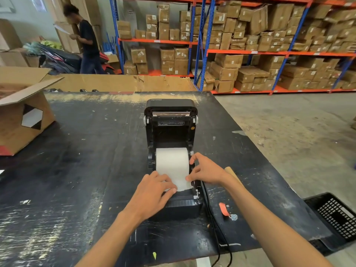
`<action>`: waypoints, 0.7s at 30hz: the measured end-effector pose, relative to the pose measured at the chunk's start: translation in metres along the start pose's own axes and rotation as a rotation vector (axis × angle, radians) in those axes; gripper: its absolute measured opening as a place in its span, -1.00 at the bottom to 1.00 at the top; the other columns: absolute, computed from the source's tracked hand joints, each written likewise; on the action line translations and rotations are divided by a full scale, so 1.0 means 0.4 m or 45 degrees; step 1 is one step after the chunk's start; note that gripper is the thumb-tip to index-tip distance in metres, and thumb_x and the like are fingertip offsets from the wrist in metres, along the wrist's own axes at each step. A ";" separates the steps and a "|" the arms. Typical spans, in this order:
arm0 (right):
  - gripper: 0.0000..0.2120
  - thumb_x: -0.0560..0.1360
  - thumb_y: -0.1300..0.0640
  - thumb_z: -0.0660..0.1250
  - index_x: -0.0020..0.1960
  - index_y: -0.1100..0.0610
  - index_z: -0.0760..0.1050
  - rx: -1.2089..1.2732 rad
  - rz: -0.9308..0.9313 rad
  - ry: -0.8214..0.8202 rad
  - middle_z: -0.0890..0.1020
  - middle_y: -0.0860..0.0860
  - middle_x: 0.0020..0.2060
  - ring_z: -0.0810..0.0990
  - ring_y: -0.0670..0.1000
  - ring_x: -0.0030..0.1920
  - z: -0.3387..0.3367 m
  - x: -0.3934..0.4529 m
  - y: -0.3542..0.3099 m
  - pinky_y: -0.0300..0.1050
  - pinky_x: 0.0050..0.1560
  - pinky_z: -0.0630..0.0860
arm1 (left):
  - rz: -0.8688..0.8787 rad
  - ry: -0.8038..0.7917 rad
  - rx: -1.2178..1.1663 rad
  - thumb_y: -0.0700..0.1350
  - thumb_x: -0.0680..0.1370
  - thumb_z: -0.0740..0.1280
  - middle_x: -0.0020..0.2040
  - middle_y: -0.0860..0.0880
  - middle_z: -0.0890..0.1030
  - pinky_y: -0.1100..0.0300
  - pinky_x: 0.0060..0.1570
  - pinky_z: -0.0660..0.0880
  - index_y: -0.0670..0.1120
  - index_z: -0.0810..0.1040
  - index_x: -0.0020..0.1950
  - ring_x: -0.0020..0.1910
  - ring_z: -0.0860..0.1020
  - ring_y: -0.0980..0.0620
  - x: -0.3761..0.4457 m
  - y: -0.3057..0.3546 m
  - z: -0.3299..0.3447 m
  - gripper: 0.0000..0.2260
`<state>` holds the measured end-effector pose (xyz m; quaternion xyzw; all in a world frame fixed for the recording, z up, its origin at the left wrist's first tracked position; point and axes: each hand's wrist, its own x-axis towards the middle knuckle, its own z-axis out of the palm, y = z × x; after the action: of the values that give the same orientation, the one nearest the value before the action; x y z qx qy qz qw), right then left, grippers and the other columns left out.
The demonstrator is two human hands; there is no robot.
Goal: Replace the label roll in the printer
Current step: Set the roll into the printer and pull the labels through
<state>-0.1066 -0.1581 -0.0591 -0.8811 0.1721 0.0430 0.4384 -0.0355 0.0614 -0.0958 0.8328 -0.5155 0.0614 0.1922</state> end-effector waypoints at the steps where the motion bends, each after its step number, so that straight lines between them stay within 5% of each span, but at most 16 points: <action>1: -0.52 0.37 0.13 0.56 0.13 0.06 0.34 0.018 0.001 0.049 0.74 0.03 -0.28 0.64 -0.01 -0.27 0.001 0.000 0.001 0.02 0.00 0.57 | -0.008 0.006 -0.004 0.13 0.63 0.16 0.09 0.21 0.61 0.18 0.04 0.39 0.17 0.66 0.12 -0.02 0.42 0.15 -0.002 0.001 0.000 -0.72; 5: -0.54 0.38 0.19 0.56 0.13 0.07 0.36 0.079 -0.006 0.159 0.75 0.02 -0.28 0.72 -0.02 -0.15 0.020 -0.001 0.007 0.05 0.18 0.58 | -0.023 0.003 -0.028 0.12 0.61 0.19 0.10 0.20 0.61 0.15 0.06 0.41 0.17 0.65 0.10 0.00 0.43 0.15 -0.009 0.004 0.000 -0.76; 14: -0.55 0.39 0.14 0.55 0.13 0.06 0.35 0.068 0.010 0.129 0.74 0.04 -0.24 0.71 0.01 -0.13 0.015 -0.011 0.000 0.04 0.12 0.59 | -0.025 -0.078 -0.048 0.29 0.57 0.16 0.19 0.26 0.56 0.17 0.13 0.35 0.21 0.59 0.19 0.05 0.36 0.20 -0.022 0.002 0.005 -0.66; 21: -0.59 0.43 0.16 0.51 0.12 0.05 0.33 -0.056 -0.043 0.068 0.71 -0.03 -0.28 0.64 -0.08 -0.24 0.019 -0.027 -0.002 0.04 0.07 0.60 | 0.033 -0.016 -0.056 0.24 0.57 0.22 0.07 0.26 0.61 0.19 0.02 0.32 0.20 0.62 0.09 -0.03 0.35 0.20 -0.026 0.007 -0.002 -0.74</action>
<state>-0.1159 -0.1487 -0.0608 -0.8942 0.1677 0.0157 0.4147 -0.0427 0.0692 -0.0974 0.8220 -0.5287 0.0474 0.2062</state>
